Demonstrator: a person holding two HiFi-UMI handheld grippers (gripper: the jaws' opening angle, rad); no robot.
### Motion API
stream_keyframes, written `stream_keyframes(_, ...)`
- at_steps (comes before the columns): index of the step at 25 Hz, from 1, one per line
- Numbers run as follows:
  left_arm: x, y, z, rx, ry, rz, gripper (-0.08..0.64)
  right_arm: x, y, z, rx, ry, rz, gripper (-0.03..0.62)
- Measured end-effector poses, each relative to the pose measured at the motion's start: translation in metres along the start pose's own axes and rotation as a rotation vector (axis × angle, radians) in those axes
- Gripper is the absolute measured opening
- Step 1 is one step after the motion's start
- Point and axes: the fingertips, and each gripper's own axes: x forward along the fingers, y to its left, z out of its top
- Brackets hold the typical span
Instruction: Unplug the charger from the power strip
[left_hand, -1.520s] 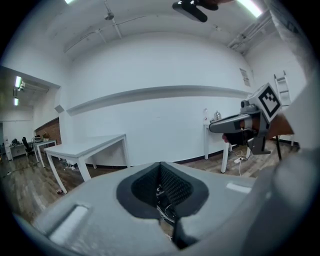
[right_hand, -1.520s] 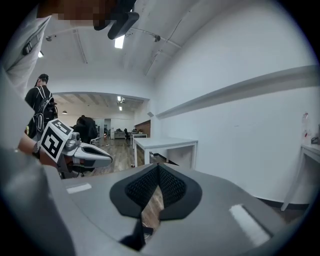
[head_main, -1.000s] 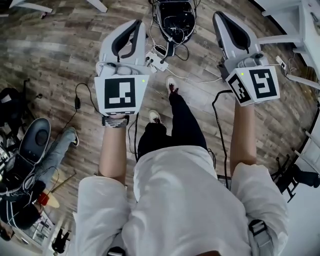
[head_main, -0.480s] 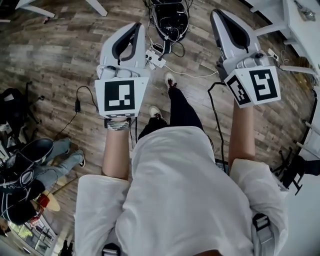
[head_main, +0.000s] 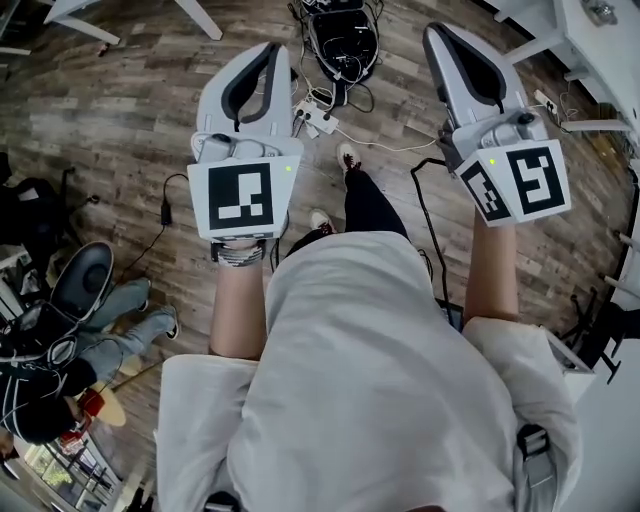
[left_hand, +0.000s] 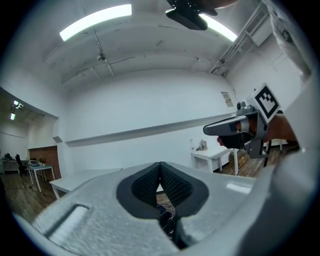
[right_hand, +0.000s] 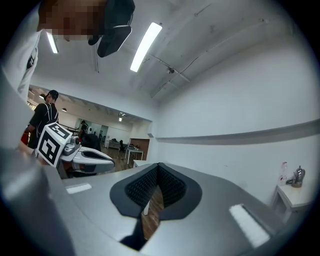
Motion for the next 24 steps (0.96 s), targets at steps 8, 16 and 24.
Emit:
stream_keyframes(8, -0.014, -0.018, 0.006, 0.014, -0.016, -0.029, 0.005, -0.014, 0.015, 0.000, 0.002, 0.011, -0.012, 0.001)
stream_keyframes(16, -0.020, -0.015, 0.009, 0.047, -0.010, -0.027, 0.005, -0.015, 0.024, -0.002, 0.005, 0.006, -0.017, 0.002)
stream_keyframes(24, -0.021, -0.012, 0.004, 0.040, 0.005, -0.038, 0.005, -0.010, 0.029, -0.012, 0.009, 0.035, -0.022, 0.000)
